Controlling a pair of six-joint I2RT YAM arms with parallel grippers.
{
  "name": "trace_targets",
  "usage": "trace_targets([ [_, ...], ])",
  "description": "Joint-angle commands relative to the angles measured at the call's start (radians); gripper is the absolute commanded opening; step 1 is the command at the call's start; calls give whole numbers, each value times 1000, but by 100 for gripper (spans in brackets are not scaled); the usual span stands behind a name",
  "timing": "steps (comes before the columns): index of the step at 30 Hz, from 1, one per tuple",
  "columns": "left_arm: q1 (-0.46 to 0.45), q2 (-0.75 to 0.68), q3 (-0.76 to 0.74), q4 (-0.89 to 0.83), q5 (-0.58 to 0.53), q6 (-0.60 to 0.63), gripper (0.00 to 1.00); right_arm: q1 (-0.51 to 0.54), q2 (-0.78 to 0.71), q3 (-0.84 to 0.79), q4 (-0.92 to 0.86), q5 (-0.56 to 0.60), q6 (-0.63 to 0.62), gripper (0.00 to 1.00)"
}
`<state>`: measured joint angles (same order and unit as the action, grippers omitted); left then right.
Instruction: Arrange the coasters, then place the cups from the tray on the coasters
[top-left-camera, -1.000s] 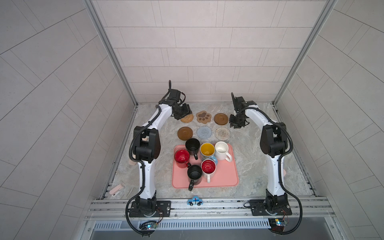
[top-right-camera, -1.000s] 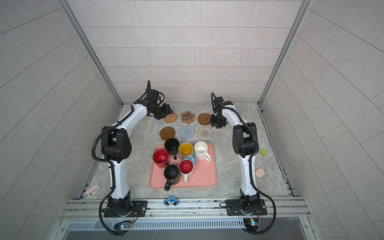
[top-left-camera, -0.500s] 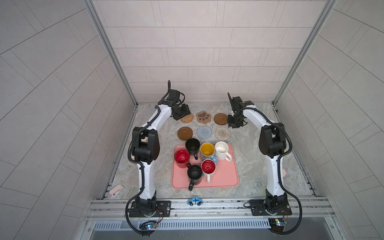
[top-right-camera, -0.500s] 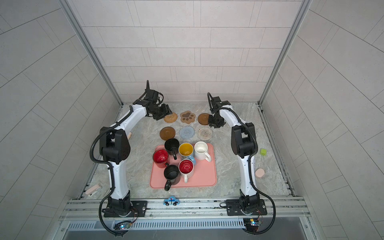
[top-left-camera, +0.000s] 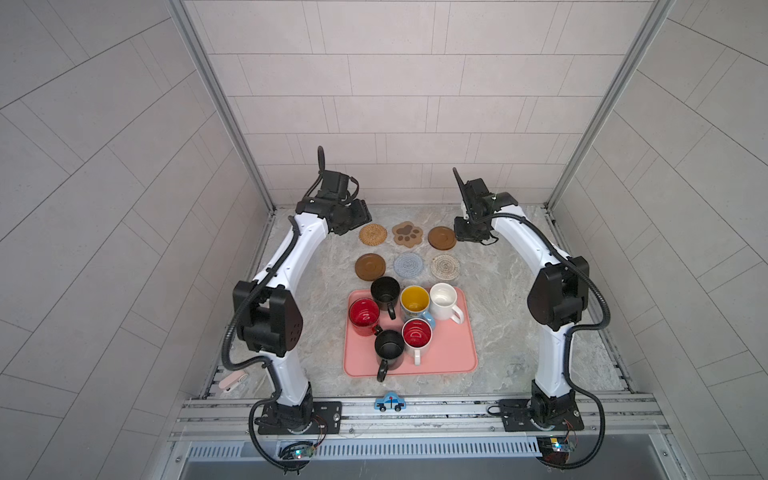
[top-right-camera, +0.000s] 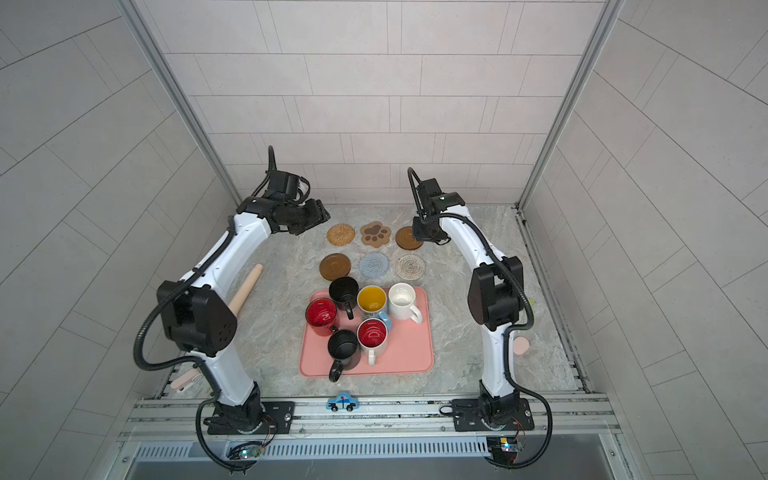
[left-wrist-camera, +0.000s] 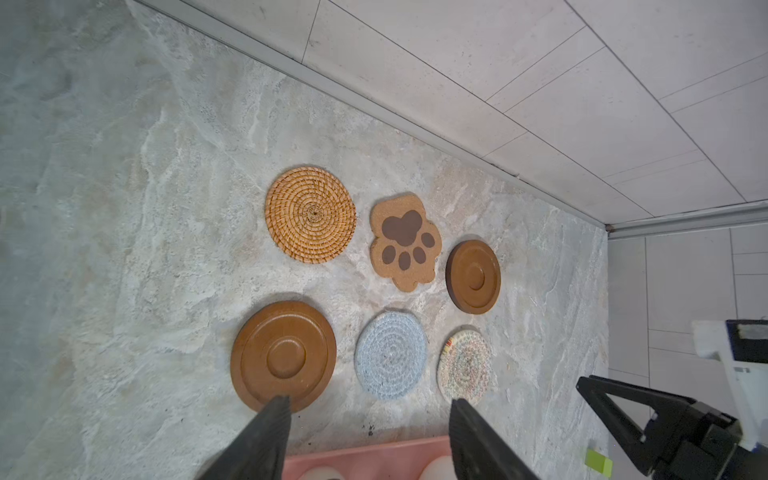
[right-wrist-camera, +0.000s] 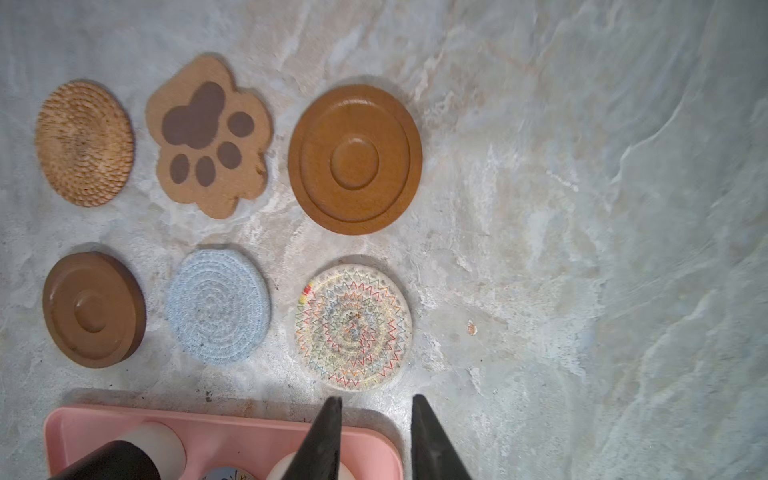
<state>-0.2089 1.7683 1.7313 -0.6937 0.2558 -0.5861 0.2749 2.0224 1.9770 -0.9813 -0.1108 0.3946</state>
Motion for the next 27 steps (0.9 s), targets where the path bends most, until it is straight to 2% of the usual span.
trace_targets([
  [1,5,-102,-116,54,-12,0,68,52,-122,-59,-10,95,-86,32],
  [12,5,-479,-580,304,-47,9,69,146,-525,-484,102,151,-69,35],
  [18,5,-578,-690,359,-62,0,70,150,-648,-601,47,174,-59,36],
  [27,5,-690,-779,377,-44,19,71,202,-720,-714,45,159,-20,36],
])
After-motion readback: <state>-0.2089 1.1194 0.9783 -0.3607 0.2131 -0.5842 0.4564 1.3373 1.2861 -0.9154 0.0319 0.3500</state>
